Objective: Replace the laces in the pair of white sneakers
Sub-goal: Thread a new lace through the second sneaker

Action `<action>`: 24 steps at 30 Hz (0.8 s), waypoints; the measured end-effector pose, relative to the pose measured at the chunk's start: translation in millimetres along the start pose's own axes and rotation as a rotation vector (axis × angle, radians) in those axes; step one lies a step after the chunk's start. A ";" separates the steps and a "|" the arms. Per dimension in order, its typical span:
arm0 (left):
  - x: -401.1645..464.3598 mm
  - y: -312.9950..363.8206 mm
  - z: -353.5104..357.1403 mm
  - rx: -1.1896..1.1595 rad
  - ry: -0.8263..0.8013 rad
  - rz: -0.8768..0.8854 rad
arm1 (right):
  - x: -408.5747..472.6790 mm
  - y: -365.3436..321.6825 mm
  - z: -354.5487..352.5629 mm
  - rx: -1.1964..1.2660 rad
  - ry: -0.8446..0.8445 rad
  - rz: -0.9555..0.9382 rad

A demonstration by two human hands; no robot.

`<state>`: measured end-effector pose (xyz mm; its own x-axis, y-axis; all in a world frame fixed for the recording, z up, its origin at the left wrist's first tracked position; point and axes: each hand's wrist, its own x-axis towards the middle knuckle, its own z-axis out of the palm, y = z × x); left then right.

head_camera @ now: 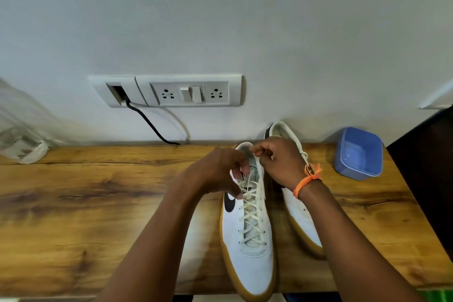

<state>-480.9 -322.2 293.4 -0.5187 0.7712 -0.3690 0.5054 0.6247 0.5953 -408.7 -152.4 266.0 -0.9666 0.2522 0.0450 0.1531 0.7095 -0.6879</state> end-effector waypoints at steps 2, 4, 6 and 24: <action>3.7 3.4 6.0 -0.015 0.007 0.039 | 0.7 1.5 0.5 -0.008 -0.012 0.001; 7.0 4.2 9.3 -0.012 0.063 0.061 | 1.4 3.8 -1.6 0.001 -0.007 0.004; 10.3 2.9 13.5 -0.021 0.176 0.063 | 1.2 7.3 -7.5 0.001 0.038 0.020; -3.1 1.4 103.8 -0.514 0.601 -0.501 | -80.9 58.5 -9.9 -0.338 -0.183 0.665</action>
<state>-407.0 -311.0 221.3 -0.9357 0.1443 -0.3220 -0.1657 0.6259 0.7621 -319.4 -124.8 229.3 -0.6633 0.6040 -0.4418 0.7402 0.6165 -0.2684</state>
